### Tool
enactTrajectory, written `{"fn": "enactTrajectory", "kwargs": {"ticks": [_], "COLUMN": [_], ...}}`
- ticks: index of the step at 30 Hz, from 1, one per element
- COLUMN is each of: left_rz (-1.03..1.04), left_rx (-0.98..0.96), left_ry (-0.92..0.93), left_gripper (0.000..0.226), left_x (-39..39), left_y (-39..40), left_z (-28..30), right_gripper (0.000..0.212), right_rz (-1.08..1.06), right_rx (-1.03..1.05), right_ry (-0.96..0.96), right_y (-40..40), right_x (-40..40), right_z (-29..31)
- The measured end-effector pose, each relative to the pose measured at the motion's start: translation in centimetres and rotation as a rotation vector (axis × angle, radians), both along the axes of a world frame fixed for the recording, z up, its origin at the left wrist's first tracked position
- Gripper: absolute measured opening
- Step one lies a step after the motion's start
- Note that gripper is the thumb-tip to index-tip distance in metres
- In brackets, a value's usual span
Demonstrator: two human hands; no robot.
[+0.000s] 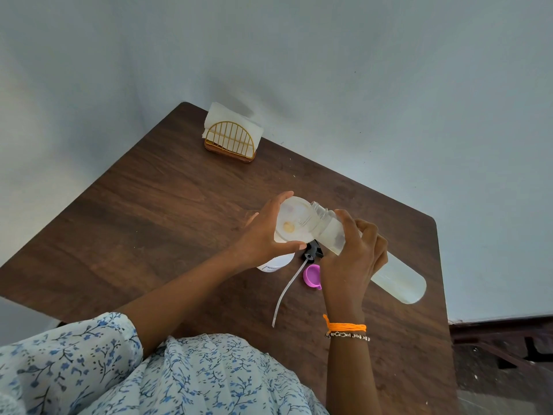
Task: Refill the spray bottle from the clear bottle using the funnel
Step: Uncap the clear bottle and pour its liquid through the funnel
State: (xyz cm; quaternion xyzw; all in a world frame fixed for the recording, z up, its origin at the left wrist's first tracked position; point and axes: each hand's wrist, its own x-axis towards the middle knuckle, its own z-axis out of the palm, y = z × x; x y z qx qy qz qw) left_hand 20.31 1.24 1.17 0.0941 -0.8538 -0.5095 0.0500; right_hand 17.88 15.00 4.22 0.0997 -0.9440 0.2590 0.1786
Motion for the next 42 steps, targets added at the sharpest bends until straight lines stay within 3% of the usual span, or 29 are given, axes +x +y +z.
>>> {"fn": "enactTrajectory", "kwargs": {"ticks": [42], "left_rz": [0.006], "left_rx": [-0.005], "left_ry": [-0.009], "left_gripper": [0.092], "left_x": [-0.14], "left_y": [0.04], "left_z": [-0.34], "right_gripper": [0.064], "right_rz": [0.013], "right_rx": [0.003], "right_ry": [-0.031], "right_y": [0.03], "right_x": [0.01], "right_z": [0.11]}}
